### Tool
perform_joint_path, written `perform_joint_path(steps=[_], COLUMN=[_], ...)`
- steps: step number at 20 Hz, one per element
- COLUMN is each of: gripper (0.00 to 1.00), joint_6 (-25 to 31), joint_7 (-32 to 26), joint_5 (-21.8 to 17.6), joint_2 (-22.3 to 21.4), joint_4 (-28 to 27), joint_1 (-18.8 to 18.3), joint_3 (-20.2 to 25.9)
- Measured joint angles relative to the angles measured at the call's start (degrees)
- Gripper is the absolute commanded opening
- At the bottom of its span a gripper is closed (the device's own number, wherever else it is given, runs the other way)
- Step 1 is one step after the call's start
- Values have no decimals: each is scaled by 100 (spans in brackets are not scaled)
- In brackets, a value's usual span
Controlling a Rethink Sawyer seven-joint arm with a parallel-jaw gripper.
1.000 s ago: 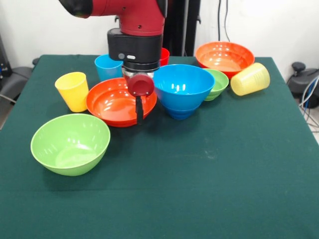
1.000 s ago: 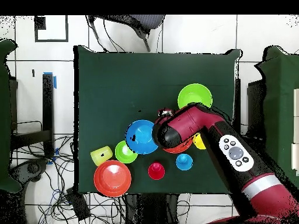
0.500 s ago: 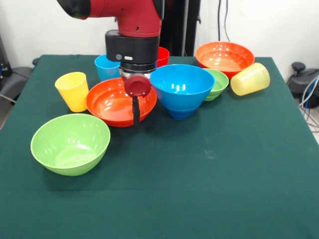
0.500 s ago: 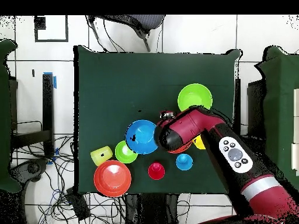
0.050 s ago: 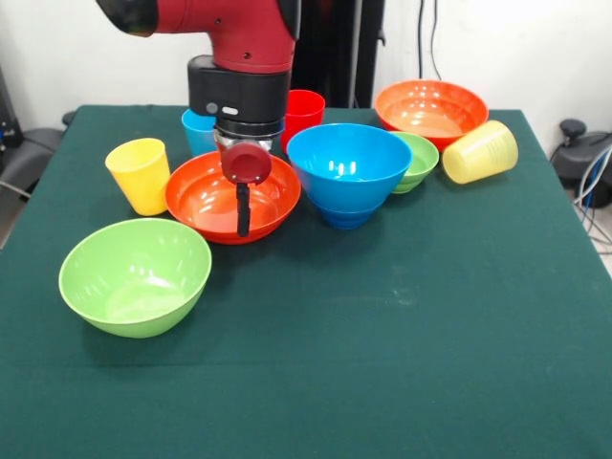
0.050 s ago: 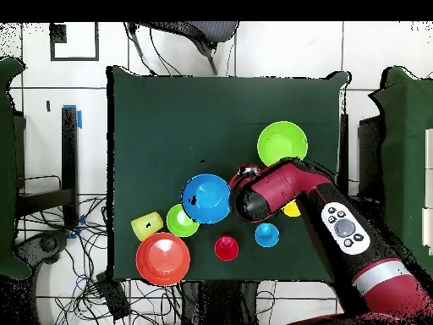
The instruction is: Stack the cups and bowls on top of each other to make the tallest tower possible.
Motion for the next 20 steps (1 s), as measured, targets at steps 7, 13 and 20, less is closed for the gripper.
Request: perform_joint_path(steps=[7, 13, 20], gripper=[100, 100, 100], joint_6=[-76, -227, -616], joint_7=[0, 0, 1], joint_5=[-11, -15, -16], joint_2=[1, 1, 0], joint_4=[0, 0, 0], joint_1=[71, 159, 374], joint_3=[-116, -187, -426])
